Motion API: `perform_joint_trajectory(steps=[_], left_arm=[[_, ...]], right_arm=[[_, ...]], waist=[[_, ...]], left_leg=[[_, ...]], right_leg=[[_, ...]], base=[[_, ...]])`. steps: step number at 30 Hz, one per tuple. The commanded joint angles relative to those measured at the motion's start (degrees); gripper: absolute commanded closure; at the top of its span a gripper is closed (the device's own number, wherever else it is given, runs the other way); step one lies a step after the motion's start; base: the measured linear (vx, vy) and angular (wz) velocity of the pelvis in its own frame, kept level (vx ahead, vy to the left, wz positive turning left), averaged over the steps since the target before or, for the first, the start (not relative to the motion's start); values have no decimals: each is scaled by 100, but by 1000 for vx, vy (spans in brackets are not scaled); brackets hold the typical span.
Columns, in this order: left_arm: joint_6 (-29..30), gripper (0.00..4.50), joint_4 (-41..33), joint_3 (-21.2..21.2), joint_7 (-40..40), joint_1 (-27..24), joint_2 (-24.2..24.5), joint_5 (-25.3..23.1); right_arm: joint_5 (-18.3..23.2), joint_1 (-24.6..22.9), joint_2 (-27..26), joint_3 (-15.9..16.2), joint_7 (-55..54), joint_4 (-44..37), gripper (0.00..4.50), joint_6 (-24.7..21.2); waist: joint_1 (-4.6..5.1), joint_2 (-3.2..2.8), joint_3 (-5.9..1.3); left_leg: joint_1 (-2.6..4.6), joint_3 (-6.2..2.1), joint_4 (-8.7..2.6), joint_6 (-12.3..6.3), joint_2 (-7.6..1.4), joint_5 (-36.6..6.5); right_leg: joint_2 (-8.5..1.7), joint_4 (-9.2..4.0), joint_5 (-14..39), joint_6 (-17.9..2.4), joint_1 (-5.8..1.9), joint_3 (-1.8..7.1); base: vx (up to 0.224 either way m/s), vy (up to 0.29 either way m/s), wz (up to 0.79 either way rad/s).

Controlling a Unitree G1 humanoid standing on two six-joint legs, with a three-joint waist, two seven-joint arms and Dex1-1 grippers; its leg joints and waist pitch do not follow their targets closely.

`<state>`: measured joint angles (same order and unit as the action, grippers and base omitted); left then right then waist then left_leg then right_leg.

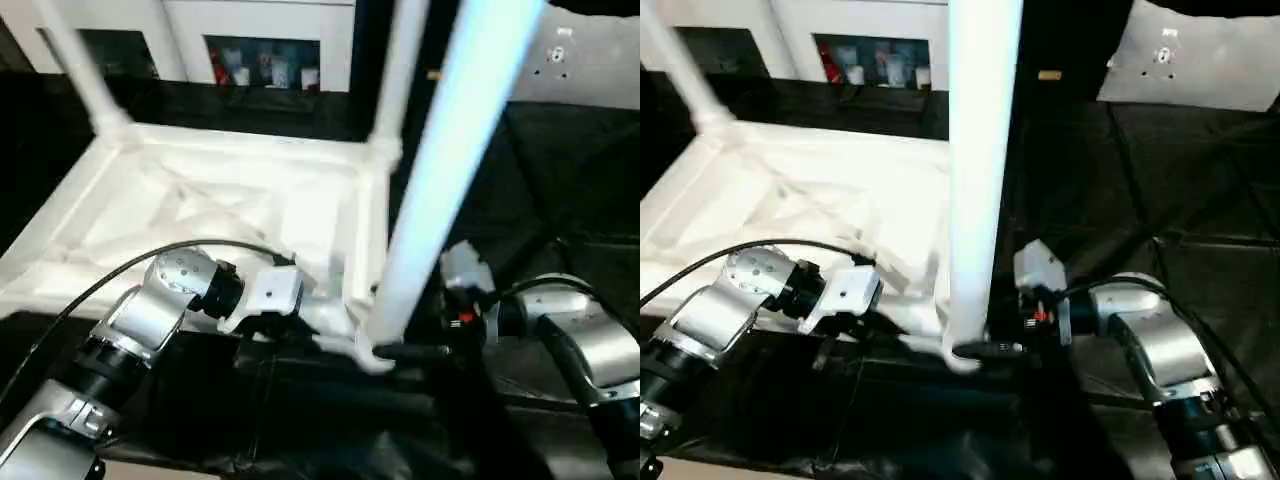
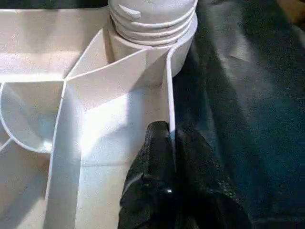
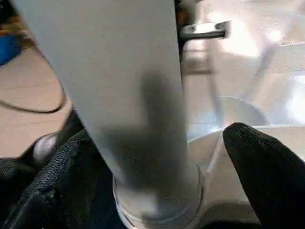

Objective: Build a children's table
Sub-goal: Rotate leg to tighten

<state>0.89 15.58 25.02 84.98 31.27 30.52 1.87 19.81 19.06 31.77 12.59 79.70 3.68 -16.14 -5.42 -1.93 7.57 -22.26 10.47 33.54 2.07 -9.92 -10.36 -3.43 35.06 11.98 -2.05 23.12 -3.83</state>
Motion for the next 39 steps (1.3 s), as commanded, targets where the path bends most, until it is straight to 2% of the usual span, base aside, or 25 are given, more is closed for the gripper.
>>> perform_joint_trajectory(steps=[1, 8, 9, 13, 14, 17, 25, 26, 27, 30, 31, 32, 33, 34, 36, 37, 38, 39], left_arm=[[-185, 450, -43, 341, 367, 59, -41, -41], [-265, 450, 46, 389, 432, 121, -117, -46], [-288, 450, 65, 389, 446, 127, -124, -45], [-350, 450, 124, 398, 482, 147, -132, -33], [-363, 450, 142, 400, 489, 154, -129, -26], [-364, 450, 179, 385, 496, 158, -120, -12], [20, 450, 107, 173, 297, 62, -151, 144], [200, 450, 80, 92, 131, 43, -175, 160], [318, 450, 63, 41, 18, 32, -191, 165], [937, 450, -7, -244, -661, -3, -379, 198], [1418, 450, -105, -421, -1189, -27, -581, 194], [1454, 450, -114, -432, -1228, -30, -597, 192], [1652, 450, -151, -494, -1456, -38, -703, 169], [1795, 450, -175, -539, -1638, -42, -791, 141], [2306, 450, -270, -689, -2321, -36, -1194, 51], [2348, 450, -279, -702, -2372, -35, -1229, 51], [2488, 450, -285, -757, -2633, -6, -1399, 28], [2706, 450, -235, -873, -3192, 84, -1756, -39]], right_arm=[[57, 78, 34, 86, 141, 35, 60, -39], [175, 99, 67, 305, 455, -60, 124, -348], [191, 92, 81, 331, 495, -75, 144, -383], [214, 76, 117, 379, 563, -88, 157, -422], [219, 73, 119, 386, 571, -89, 179, -430], [216, 62, 102, 379, 582, -102, 185, -473], [346, -149, 87, 314, 411, -314, 215, -658], [394, -209, 11, 231, 212, -360, 215, -755], [427, -246, -44, 173, 72, -388, 216, -823], [316, -386, -446, -48, -862, -484, 219, -968], [143, -395, -907, -221, -1786, -511, 222, -1115], [135, -394, -946, -237, -1858, -513, 222, -1132], [92, -380, -1163, -320, -2239, -518, 225, -1232], [47, -366, -1413, -403, -2652, -517, 228, -1354], [-207, -381, -1836, -470, -3403, -464, 229, -1312], [-234, -383, -1868, -474, -3465, -456, 229, -1298], [-312, -394, -2050, -512, -3780, -406, 232, -1301], [-488, -406, -2387, -600, -4402, -279, 233, -1259]], waist=[[48, 79, -391], [58, 101, -390], [55, 96, -396], [53, 92, -393], [48, 72, -392], [48, 88, -385], [37, 60, -385], [36, 41, -384], [35, 49, -381], [75, 64, -320], [95, 54, -317], [137, 76, -297], [137, 76, -297], [197, 81, -297], [326, 60, -301], [362, 70, -312], [359, 75, -326], [381, 72, -319]], left_leg=[[130, -134, -356, -802, -408, -424], [110, -134, -350, -821, -394, -348], [116, -135, -348, -822, -399, -329], [115, -137, -351, -816, -406, -340], [116, -139, -349, -809, -405, -355], [117, -134, -359, -764, -401, -441], [125, -137, -371, -668, -412, -522], [125, -142, -373, -657, -418, -504], [128, -141, -373, -666, -413, -521], [124, -147, -412, -490, -390, -910], [139, -153, -423, -356, -395, -977], [113, -180, -450, -244, -363, -1066], [113, -180, -450, -244, -363, -1066], [77, -206, -470, -151, -340, -1074], [89, -217, -478, -58, -353, -1161], [90, -197, -462, -109, -339, -1073], [96, -194, -454, -151, -334, -1012], [104, -169, -439, -218, -318, -940]], right_leg=[[-555, -356, 430, -1445, -273, 347], [-549, -352, 354, -1442, -292, 348], [-551, -345, 332, -1445, -288, 348], [-552, -344, 322, -1451, -282, 344], [-557, -345, 329, -1460, -280, 346], [-560, -365, 439, -1446, -286, 347], [-565, -373, 467, -1461, -292, 358], [-566, -362, 432, -1476, -292, 360], [-562, -377, 455, -1476, -283, 356], [-571, -463, 1207, -1370, -271, 361], [-589, -481, 1476, -1307, -255, 373], [-579, -512, 1846, -1207, -260, 355], [-579, -512, 1846, -1207, -260, 355], [-580, -522, 2079, -1071, -295, 333], [-573, -532, 2121, -992, -261, 344], [-562, -536, 1893, -1026, -262, 356], [-559, -534, 1769, -1046, -268, 358], [-553, -547, 1640, -1089, -246, 361]], base=[[0, 0, 0], [0, 0, 0], [0, 0, 0], [0, 0, 0], [0, 0, 0], [0, 0, 0], [0, 0, 0], [0, 0, 0], [0, 0, 0], [0, 0, 0], [0, 0, 0], [0, 0, 0], [0, 0, 0], [0, 0, 0], [0, 0, 0], [0, 0, 0], [0, 0, 0], [0, 0, 0]])
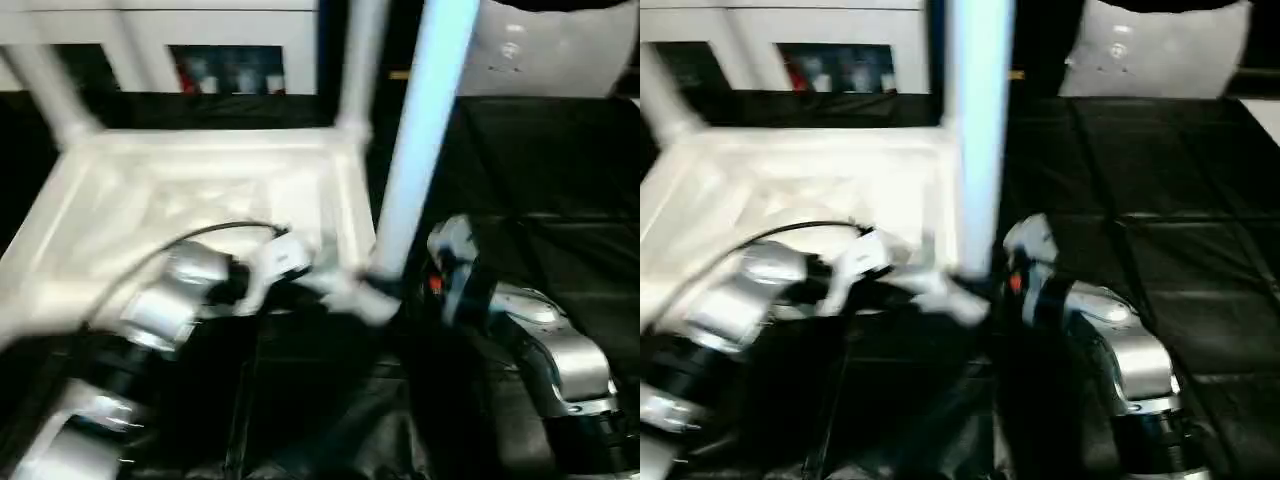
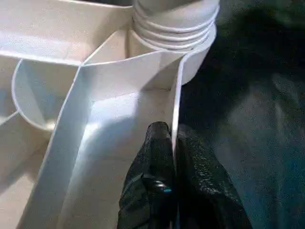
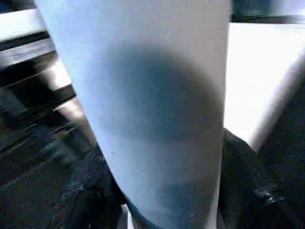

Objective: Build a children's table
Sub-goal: Rotate leg to tighten

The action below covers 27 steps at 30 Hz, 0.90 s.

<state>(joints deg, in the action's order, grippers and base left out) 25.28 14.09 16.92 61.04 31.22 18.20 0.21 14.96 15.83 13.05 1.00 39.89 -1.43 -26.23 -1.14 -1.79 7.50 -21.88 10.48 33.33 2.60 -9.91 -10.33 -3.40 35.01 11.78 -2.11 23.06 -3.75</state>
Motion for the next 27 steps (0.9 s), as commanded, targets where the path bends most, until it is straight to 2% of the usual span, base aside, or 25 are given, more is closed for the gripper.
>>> perform_joint_trajectory(steps=[1, 3, 4, 5, 6, 7, 11, 13, 15, 16, 19, 20, 23, 26, 27], left_arm=[[267, 450, -86, -63, -798, 89, -524, 126], [451, 450, 40, -258, -1529, 229, -968, 32], [451, 450, 40, -258, -1529, 229, -968, 32], [530, 450, 145, -443, -2132, 348, -1321, -41], [582, 450, 160, -520, -2396, 398, -1484, -85], [655, 450, 150, -586, -2764, 463, -1721, -168], [690, 450, 46, -504, -2873, 446, -1824, -256], [714, 450, -28, -437, -2830, 408, -1802, -310], [708, 450, -154, -352, -2594, 288, -1649, -307], [708, 450, -154, -352, -2594, 288, -1649, -307], [577, 450, -323, -233, -2198, 101, -1349, -258], [490, 450, -396, -202, -1973, 18, -1203, -212], [277, 450, -480, -149, -1617, -103, -949, -156], [93, 450, -518, -96, -1175, -206, -620, -78], [-119, 450, -512, -38, -852, -248, -406, -20]], right_arm=[[-4, -83, -514, 559, -422, 232, 235, -250], [-255, -53, -883, 444, -1133, 412, 235, -174], [-255, -53, -883, 444, -1133, 412, 236, -174], [-404, 7, -1167, 293, -1703, 555, 237, -148], [-487, 41, -1290, 233, -1966, 604, 237, -122], [-603, 93, -1498, 109, -2405, 689, 237, -9], [-646, 86, -1689, -28, -2700, 727, 237, 176], [-642, 48, -1738, -38, -2685, 705, 237, 247], [-636, -9, -1707, -24, -2617, 644, 185, 342], [-636, -9, -1707, -24, -2617, 644, 185, 342], [-503, -40, -1535, -43, -2262, 549, 144, 487], [-418, -68, -1376, -29, -2031, 475, 144, 536], [-308, -120, -1042, -10, -1575, 332, 108, 501], [-125, -182, -524, 1, -836, 124, 86, 536], [16, -209, -196, -16, -320, 29, 86, 532]], waist=[[-39, 68, -315], [-42, 64, -312], [-43, 60, -323], [-35, 66, -314], [-48, 43, -327], [-50, 50, -339], [-78, 39, -369], [-83, 32, -368], [-83, 17, -377], [-81, 12, -389], [-49, 7, -412], [-16, 0, -414], [34, -3, -422], [17, 7, -429], [7, -10, -423]], left_leg=[[62, -157, -412, -288, -313, -893], [65, -156, -409, -309, -294, -793], [71, -154, -405, -329, -297, -752], [53, -150, -407, -371, -293, -708], [64, -152, -400, -369, -290, -684], [80, -145, -402, -379, -294, -661], [65, -151, -400, -504, -296, -515], [53, -148, -401, -586, -290, -517], [57, -153, -406, -603, -302, -531], [48, -157, -407, -613, -306, -496], [7, -180, -402, -709, -300, -437], [1, -174, -392, -750, -301, -385], [0, -160, -369, -854, -299, -275], [2, -155, -353, -912, -295, -279], [16, -149, -350, -934, -300, -301]], right_leg=[[-554, -548, 1628, -1077, -242, 359], [-542, -555, 1644, -1046, -242, 349], [-540, -555, 1598, -1040, -240, 352], [-529, -549, 1488, -1032, -249, 356], [-528, -542, 1441, -1035, -252, 353], [-517, -543, 1322, -1057, -241, 353], [-514, -518, 932, -1047, -277, 348], [-519, -513, 797, -1060, -291, 343], [-520, -511, 770, -1078, -295, 337], [-518, -494, 660, -1098, -309, 335], [-522, -467, 378, -1151, -350, 312], [-527, -456, 264, -1194, -358, 320], [-513, -436, 13, -1284, -365, 316], [-510, -434, 3, -1309, -390, 310], [-514, -447, 82, -1320, -369, 314]], base=[[0, 0, 0], [0, 0, 0], [0, 0, 0], [0, 0, 0], [0, 0, 0], [0, 0, 0], [0, 0, 0], [0, 0, 0], [0, 0, 0], [0, 0, 0], [0, 0, 0], [0, 0, 0], [0, 0, 0], [0, 0, 0], [0, 0, 0]])
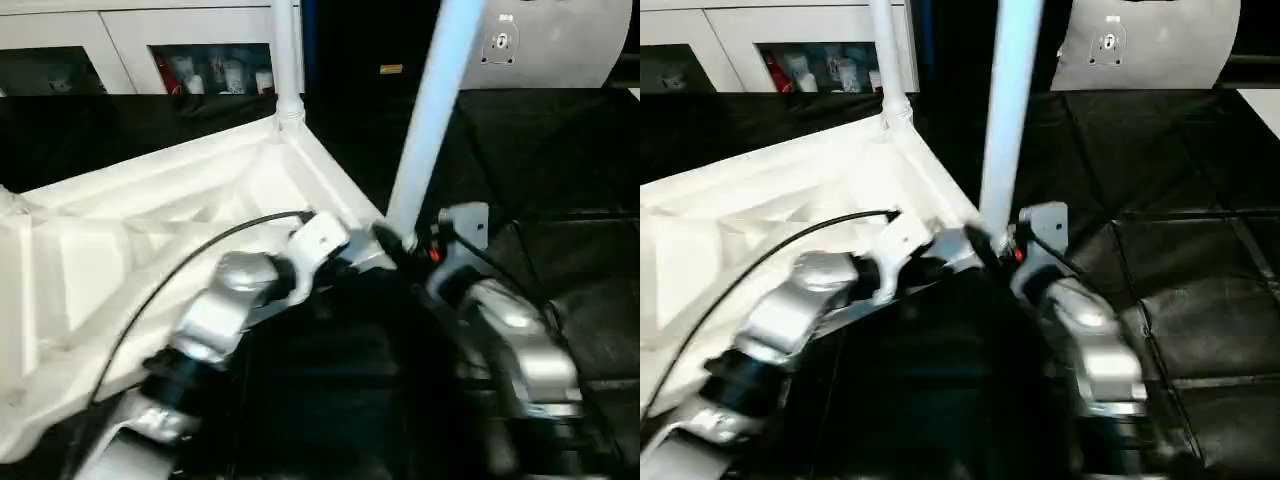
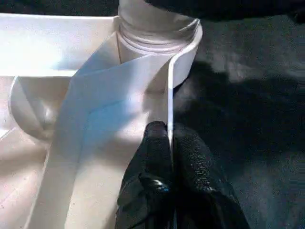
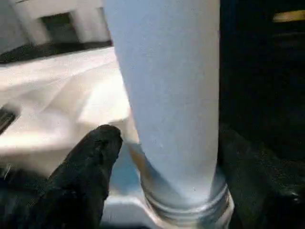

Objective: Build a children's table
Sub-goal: Rotate leg to tighten

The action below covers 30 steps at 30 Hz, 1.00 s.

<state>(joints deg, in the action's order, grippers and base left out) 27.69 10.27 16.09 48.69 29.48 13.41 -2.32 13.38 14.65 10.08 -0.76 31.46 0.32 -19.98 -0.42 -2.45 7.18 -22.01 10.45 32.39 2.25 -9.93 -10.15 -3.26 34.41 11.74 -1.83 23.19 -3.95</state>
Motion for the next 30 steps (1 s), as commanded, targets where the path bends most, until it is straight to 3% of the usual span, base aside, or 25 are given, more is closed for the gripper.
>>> perform_joint_trajectory(steps=[1, 5, 6, 8, 11, 12, 14, 16, 20, 27, 30], left_arm=[[-365, 450, -129, 47, 391, -75, 78, 235], [-743, 450, -146, 188, 1143, -136, 494, 394], [-1007, 450, -95, 307, 1569, -144, 739, 399], [-1233, 450, -38, 425, 1927, -150, 951, 411], [-1478, 450, 76, 516, 2295, -126, 1150, 433], [-1671, 450, 194, 574, 2584, -98, 1276, 449], [-1810, 450, 271, 609, 2761, -81, 1345, 465], [-2232, 450, 570, 761, 3235, 25, 1554, 430], [-2528, 450, 750, 850, 3688, 152, 1670, 477], [-2876, 450, 973, 976, 4075, 352, 1699, 455], [-2995, 450, 1083, 995, 4142, 413, 1673, 438]], right_arm=[[176, -91, 108, 160, 536, -147, 69, -93], [467, -141, 783, 198, 1635, -263, 41, -120], [684, -191, 1196, 345, 2324, -392, 41, -215], [775, -225, 1518, 513, 2843, -482, 41, -164], [921, -183, 1788, 640, 3381, -477, 41, -242], [914, -118, 1938, 754, 3735, -398, 41, -217], [887, -73, 2015, 826, 3915, -331, 41, -172], [894, 90, 2140, 1039, 4325, -152, 41, -143], [966, 257, 2239, 1198, 4709, -28, 41, -193], [942, 444, 2241, 1422, 5099, 139, 109, -147], [972, 482, 2232, 1481, 5163, 165, 126, -155]], waist=[[-67, 53, -394], [-103, 47, -414], [-139, 47, -412], [-189, 49, -413], [-227, 68, -397], [-276, 76, -380], [-303, 76, -366], [-327, 124, -346], [-355, 123, -321], [-442, 148, -361], [-444, 154, -343]], left_leg=[[33, -143, -253, -918, -313, -313], [53, -158, -244, -958, -343, -240], [67, -157, -235, -1016, -346, -212], [68, -158, -225, -1113, -358, -141], [79, -143, -224, -1134, -357, -219], [79, -139, -234, -1052, -364, -343], [94, -131, -245, -935, -380, -487], [91, -133, -259, -811, -369, -637], [115, -132, -284, -635, -386, -802], [106, -124, -250, -770, -394, -422], [103, -125, -255, -766, -386, -487]], right_leg=[[-522, -374, 76, -1356, -379, 339], [-520, -328, -79, -1427, -372, 333], [-511, -317, -180, -1473, -362, 328], [-520, -286, -349, -1481, -359, 333], [-528, -304, -214, -1516, -327, 329], [-536, -319, 100, -1486, -335, 330], [-540, -343, 402, -1451, -313, 337], [-549, -374, 755, -1396, -299, 341], [-563, -390, 1079, -1333, -273, 360], [-568, -290, 351, -1477, -279, 361], [-572, -318, 514, -1464, -274, 354]], base=[[0, 0, 0], [0, 0, 0], [0, 0, 0], [0, 0, 0], [0, 0, 0], [0, 0, 0], [0, 0, 0], [0, 0, 0], [0, 0, 0], [0, 0, 0], [0, 0, 0]])
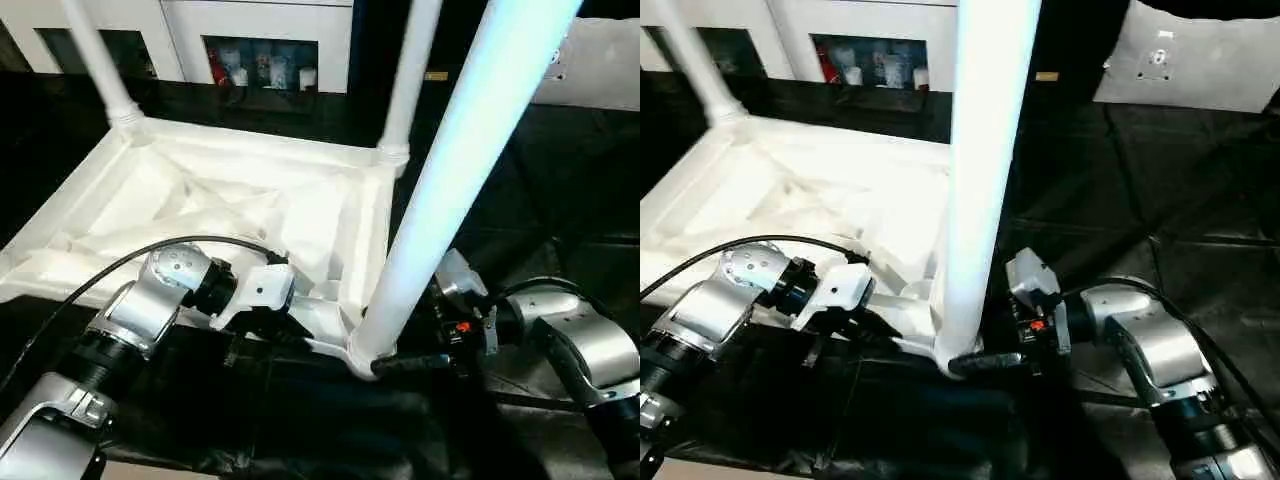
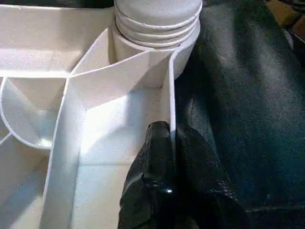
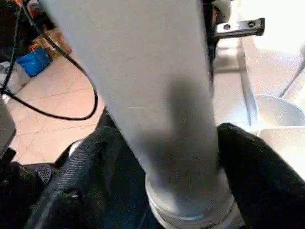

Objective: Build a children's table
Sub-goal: Rotate leg to tighten

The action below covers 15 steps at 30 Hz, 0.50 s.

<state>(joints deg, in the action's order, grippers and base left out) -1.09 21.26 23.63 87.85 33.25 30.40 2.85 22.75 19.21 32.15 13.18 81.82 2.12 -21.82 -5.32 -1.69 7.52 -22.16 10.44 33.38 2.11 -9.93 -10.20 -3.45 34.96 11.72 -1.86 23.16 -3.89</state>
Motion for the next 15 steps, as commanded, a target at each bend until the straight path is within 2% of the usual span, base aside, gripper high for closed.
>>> perform_joint_trajectory(steps=[1, 5, 6, 7, 15], left_arm=[[-158, 450, 25, 247, 251, 55, -39, -83], [-224, 450, 95, 266, 295, 82, -82, -78], [-237, 450, 111, 261, 302, 86, -91, -75], [-238, 450, 112, 261, 302, 86, -91, -75], [-332, 450, 268, 228, 307, 129, -116, -76]], right_arm=[[46, 38, 23, 109, 160, -3, 139, 28], [56, 42, 28, 190, 289, -3, 167, -11], [61, 32, 33, 216, 311, -30, 195, -37], [62, 31, 33, 217, 312, -32, 203, -38], [98, 9, 34, 277, 348, -64, 233, -74]], waist=[[43, 77, -375], [41, 83, -367], [40, 80, -366], [42, 83, -364], [37, 73, -356]], left_leg=[[114, -126, -357, -709, -392, -534], [120, -125, -368, -647, -396, -605], [115, -126, -369, -642, -397, -599], [111, -129, -371, -648, -397, -583], [119, -132, -383, -609, -401, -666]], right_leg=[[-564, -379, 617, -1454, -279, 351], [-563, -396, 767, -1411, -274, 357], [-564, -392, 738, -1409, -278, 358], [-560, -389, 717, -1406, -277, 356], [-567, -407, 833, -1398, -272, 357]], base=[[0, 0, 0], [0, 0, 0], [0, 0, 0], [0, 0, 0], [0, 0, 0]])
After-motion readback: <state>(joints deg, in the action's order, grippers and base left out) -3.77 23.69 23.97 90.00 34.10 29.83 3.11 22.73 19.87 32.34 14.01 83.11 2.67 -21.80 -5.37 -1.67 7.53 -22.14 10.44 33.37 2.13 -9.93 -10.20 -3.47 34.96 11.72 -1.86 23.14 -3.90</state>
